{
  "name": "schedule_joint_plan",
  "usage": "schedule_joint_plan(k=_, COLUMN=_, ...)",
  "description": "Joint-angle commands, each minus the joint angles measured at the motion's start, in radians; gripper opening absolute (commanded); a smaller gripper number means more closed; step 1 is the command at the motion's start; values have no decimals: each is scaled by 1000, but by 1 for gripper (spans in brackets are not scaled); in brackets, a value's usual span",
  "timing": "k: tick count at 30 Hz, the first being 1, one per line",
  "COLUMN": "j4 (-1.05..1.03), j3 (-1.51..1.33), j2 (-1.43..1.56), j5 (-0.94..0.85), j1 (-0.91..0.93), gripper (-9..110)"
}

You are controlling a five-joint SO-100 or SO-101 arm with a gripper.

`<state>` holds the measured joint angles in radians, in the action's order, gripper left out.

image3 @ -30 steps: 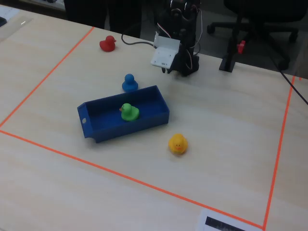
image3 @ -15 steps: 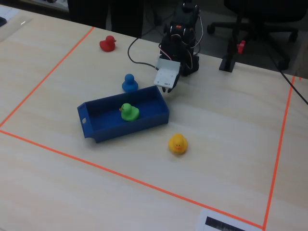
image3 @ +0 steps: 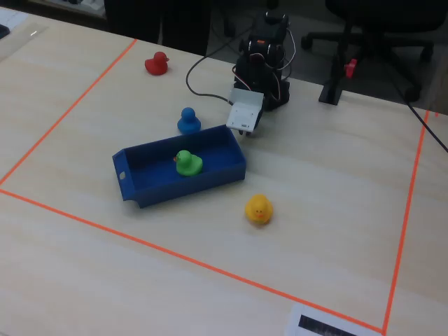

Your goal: Grasp green duck and put it into box.

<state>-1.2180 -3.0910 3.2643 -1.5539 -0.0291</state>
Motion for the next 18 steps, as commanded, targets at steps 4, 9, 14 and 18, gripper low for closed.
schedule_joint_plan(k=4, j4=-75, j3=-9, j2=38, j5=-8, j1=2, gripper=0)
schedule_joint_plan(k=9, j4=-106, j3=-15, j2=46, j5=-8, j1=2, gripper=0)
schedule_joint_plan(k=14, j4=-129, j3=-18, j2=46, j5=-8, j1=3, gripper=0)
schedule_joint_plan(k=18, j4=-129, j3=-18, j2=46, j5=-8, j1=6, gripper=0)
